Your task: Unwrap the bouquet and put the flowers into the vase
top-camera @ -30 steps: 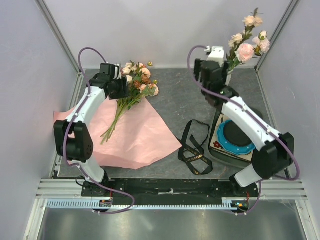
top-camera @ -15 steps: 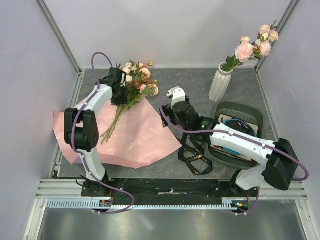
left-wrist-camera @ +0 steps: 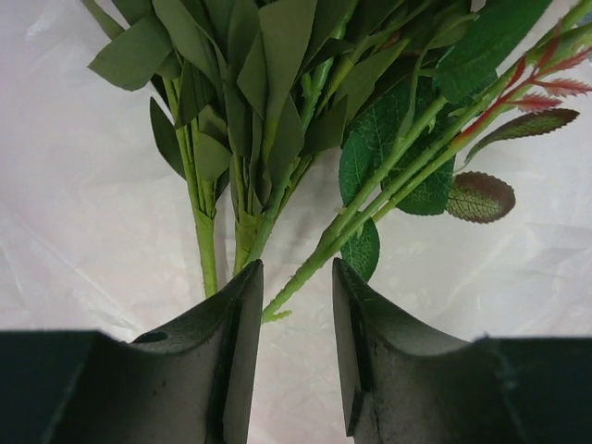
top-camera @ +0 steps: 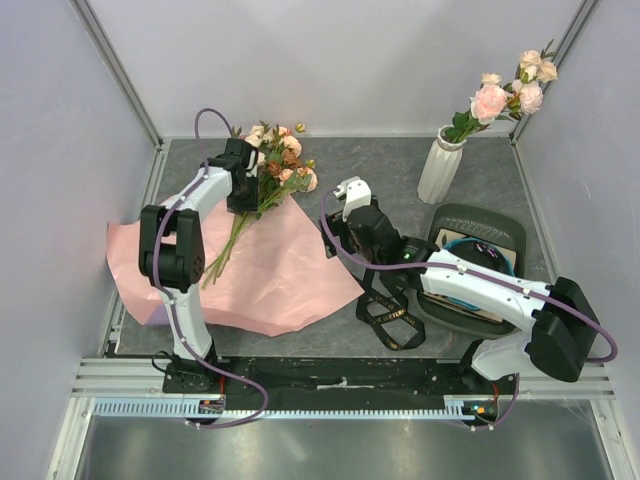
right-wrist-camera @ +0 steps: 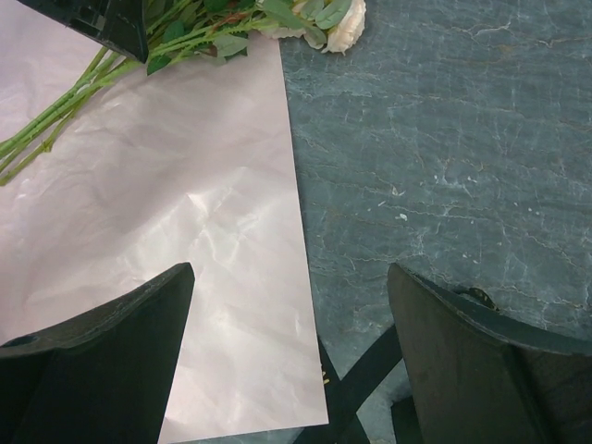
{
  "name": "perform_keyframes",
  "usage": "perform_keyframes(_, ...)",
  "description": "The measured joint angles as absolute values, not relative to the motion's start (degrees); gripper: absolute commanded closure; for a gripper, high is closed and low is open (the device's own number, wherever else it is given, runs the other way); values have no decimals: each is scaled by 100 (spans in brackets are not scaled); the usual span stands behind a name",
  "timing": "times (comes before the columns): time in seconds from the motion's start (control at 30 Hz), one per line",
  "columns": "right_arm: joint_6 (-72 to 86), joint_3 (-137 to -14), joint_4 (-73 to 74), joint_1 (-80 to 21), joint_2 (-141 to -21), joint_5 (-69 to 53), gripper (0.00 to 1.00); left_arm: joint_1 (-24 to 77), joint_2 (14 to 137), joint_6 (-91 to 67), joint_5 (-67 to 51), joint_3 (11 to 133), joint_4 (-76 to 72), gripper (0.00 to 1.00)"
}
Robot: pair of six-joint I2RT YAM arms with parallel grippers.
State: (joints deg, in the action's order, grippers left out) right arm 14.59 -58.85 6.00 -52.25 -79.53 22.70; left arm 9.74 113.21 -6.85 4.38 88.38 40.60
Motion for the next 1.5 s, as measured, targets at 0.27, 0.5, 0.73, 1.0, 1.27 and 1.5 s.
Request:
perform_keyframes(0.27, 1459, -5852, 576, -5223, -7953, 2224, 7, 985, 11631, -648, 390, 8877, 4069, 70)
perform_keyframes(0.5, 1472, -5852, 567, -5225, -7953, 2119, 8, 1079, 11710, -602, 392, 8934, 4088, 70)
perform_keyframes(0.73, 1487, -5852, 567, -5225, -7953, 2075, 8, 1212, 11712, -582, 235, 8989, 4165, 73)
perform_keyframes(1.0, 1594, -5854, 569, -5227, -7953, 1986, 8, 1216, 11734, -515, 82, 9072, 4193, 91)
perform_keyframes(1.27, 1682, -5876, 663, -5229, -7955, 1970, 8, 1505, 10508, -460, 119, 8604, 4018, 98)
perform_keyframes(1.5, 2010, -6257, 854, -5172, -8003, 1922, 5, 1861, 8785, -388, -355, 8180, 3472, 98)
